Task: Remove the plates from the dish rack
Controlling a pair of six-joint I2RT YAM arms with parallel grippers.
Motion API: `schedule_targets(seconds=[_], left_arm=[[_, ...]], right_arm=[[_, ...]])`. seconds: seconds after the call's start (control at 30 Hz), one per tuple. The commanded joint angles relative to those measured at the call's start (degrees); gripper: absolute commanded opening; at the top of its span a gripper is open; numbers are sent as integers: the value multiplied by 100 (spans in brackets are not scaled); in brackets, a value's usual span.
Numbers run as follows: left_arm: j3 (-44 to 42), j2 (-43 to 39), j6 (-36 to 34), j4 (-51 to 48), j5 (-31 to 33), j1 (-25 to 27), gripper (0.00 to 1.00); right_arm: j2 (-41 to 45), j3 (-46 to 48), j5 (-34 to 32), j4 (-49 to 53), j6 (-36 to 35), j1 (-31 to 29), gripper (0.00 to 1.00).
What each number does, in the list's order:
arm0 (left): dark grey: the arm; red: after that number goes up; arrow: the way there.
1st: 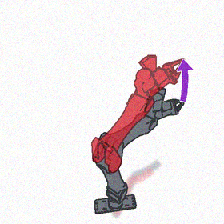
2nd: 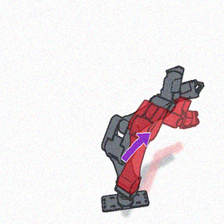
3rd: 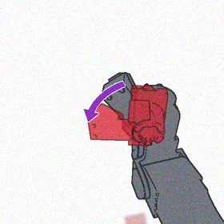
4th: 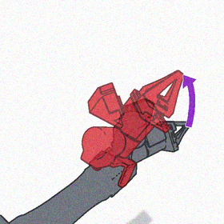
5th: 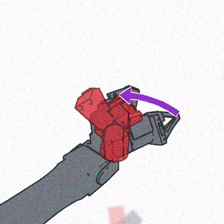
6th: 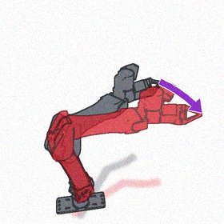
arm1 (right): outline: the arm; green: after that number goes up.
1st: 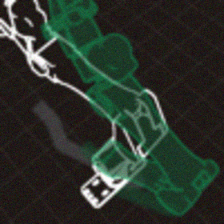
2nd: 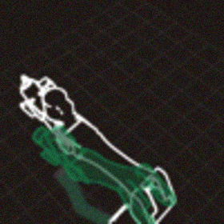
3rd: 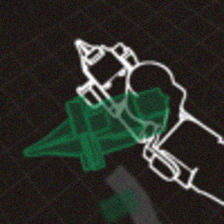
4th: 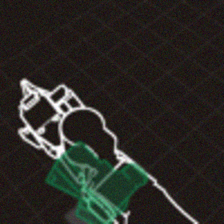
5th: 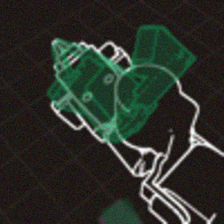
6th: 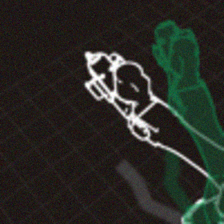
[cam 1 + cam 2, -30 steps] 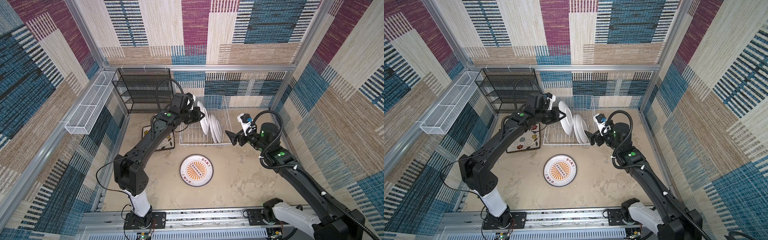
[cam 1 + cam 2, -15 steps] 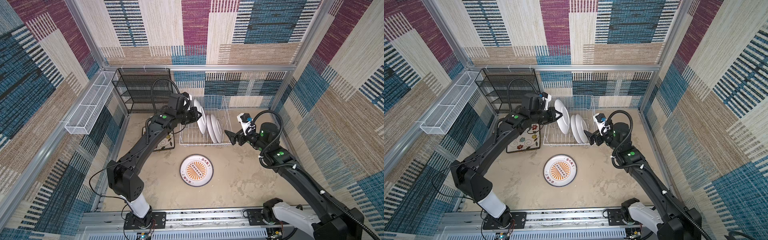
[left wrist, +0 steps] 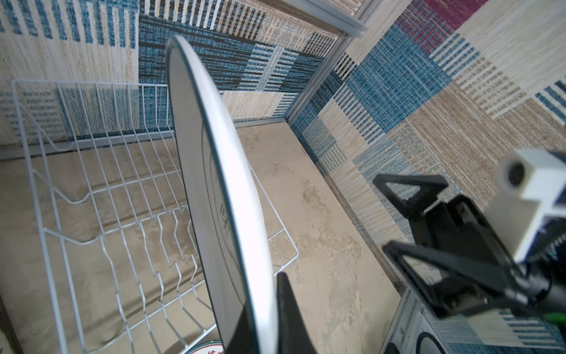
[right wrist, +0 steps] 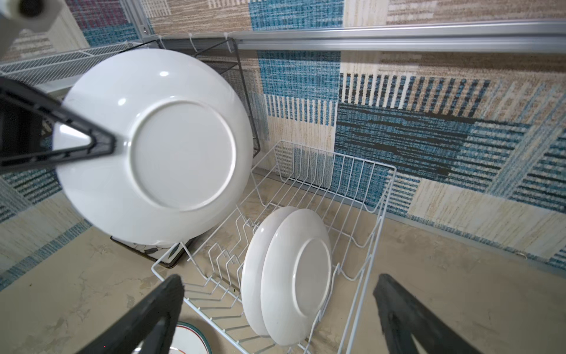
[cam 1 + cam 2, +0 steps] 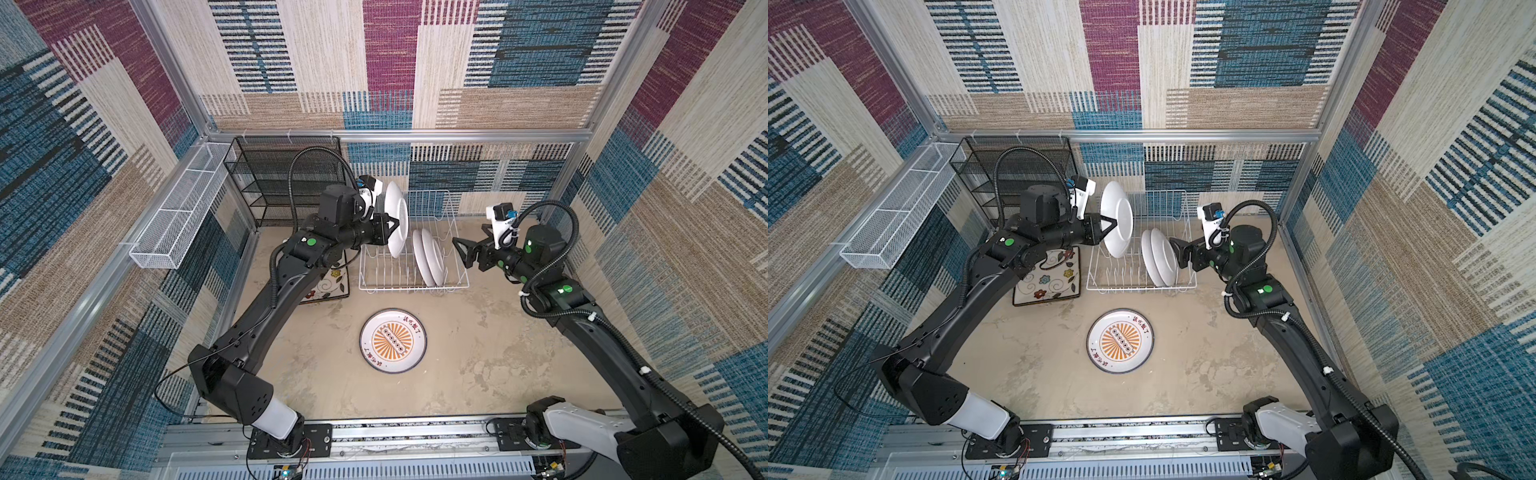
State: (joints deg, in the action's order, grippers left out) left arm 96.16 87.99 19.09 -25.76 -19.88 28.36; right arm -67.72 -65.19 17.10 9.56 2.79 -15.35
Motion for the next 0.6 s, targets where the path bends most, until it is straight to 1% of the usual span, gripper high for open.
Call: schedule_targets(seconds=[0.0, 0.1, 0.17, 0.3, 0.47, 0.57], left_arm=[[-157, -264, -1245, 469, 218, 138, 0], [-372, -456, -2019, 441, 643, 336, 0], [-568, -584, -2602, 455, 882, 503, 0], [-1115, -835, -3763, 760, 1615, 940, 0], [-1748, -1027, -4841, 1256, 2232, 1317, 0], [-2161, -1060, -5471, 1783, 2829, 1573, 0]], right_arm=[[-342, -432, 924, 606, 907, 312, 99], [-521, -585, 1717, 518, 1474, 651, 99], [-598, -635, 2041, 378, 1755, 731, 99], [-841, -875, 2663, 293, 2258, 780, 99], [-1067, -968, 3171, 49, 2754, 793, 99], [-1150, -979, 3303, -3, 2859, 795, 99]])
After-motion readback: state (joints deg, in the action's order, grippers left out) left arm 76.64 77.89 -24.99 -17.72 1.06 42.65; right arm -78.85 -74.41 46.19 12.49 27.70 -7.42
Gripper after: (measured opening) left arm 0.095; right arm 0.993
